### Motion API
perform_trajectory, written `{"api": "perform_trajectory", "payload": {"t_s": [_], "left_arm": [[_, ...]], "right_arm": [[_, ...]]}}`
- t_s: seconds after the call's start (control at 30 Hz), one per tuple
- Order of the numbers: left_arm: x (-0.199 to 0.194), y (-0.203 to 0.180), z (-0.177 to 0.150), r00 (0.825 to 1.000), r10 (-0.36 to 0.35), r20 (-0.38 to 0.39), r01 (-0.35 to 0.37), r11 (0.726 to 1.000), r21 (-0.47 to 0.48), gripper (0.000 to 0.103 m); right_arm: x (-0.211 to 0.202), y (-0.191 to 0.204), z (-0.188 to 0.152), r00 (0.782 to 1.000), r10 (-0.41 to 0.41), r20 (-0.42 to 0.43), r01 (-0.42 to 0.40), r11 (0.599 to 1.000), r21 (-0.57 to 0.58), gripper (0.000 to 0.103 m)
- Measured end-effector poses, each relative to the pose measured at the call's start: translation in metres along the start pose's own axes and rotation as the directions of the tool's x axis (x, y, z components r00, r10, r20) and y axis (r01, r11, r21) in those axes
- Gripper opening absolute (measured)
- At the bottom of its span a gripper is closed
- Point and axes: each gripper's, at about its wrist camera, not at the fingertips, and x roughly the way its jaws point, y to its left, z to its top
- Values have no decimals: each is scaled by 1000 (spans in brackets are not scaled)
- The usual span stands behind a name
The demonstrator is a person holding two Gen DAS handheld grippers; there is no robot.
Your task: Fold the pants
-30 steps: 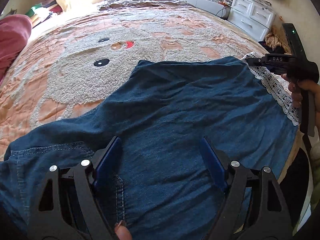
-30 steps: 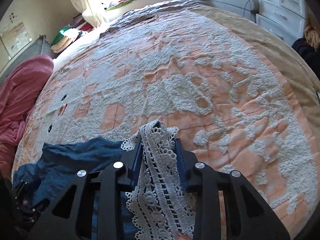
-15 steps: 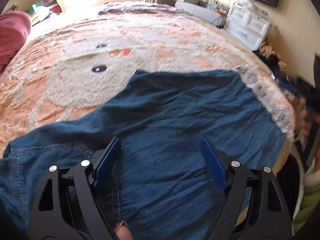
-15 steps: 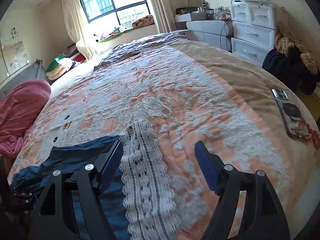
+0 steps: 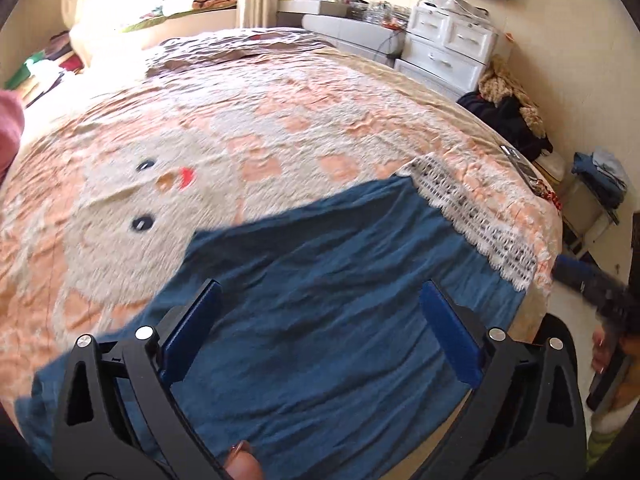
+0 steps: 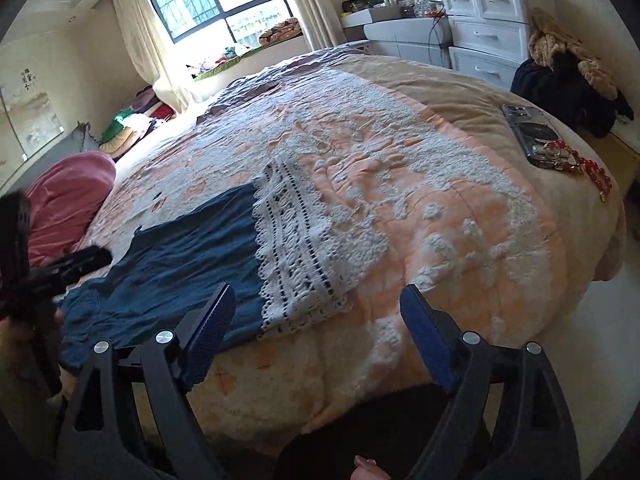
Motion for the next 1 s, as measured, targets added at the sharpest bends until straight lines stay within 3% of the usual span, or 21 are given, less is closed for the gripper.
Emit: {"api": "perform_trajectory", "payload": {"t_s": [0.17, 0.3, 0.33, 0.37, 0.47, 0.6, 0.8, 0.87, 0.9, 0.97, 1.0], "left_arm": [[42, -20, 50, 999, -30, -42, 33, 997, 72, 93], [82, -40, 74, 997, -24, -74, 37, 985, 169, 93], [91, -43, 78, 996, -24, -85, 39, 982, 186, 93], [101, -47, 83, 995, -28, -94, 46, 979, 199, 93], [127, -53, 91, 992, -55, -114, 80, 970, 230, 93], [152, -55, 99, 980, -132, -149, 163, 962, 218, 88], [180, -62, 98, 945, -242, -222, 288, 935, 206, 70], [183, -67, 97, 930, -279, -239, 330, 921, 208, 56], [184, -69, 96, 926, -287, -245, 340, 916, 212, 53], [187, -75, 96, 913, -309, -266, 369, 905, 214, 36], [188, -76, 96, 909, -315, -275, 377, 901, 215, 32]], "right_arm": [[16, 8, -2, 999, 20, -29, -19, 999, 40, 82], [29, -2, -6, 998, 20, -59, -14, 994, 107, 66], [32, -3, -7, 998, 16, -69, -8, 994, 107, 63], [34, -3, -8, 997, 17, -71, -10, 994, 108, 53], [34, -3, -8, 999, 25, -48, -20, 995, 99, 43], [37, -7, -6, 999, 43, -30, -39, 991, 126, 42], [41, -6, -8, 999, 32, -20, -29, 989, 142, 46], [41, -4, -8, 1000, 20, -16, -18, 990, 136, 46], [41, -2, -8, 1000, 12, -12, -11, 992, 128, 43], [41, 0, -7, 1000, 1, 2, -1, 993, 115, 36], [40, -1, -7, 1000, 5, 10, -7, 993, 116, 30]]}}
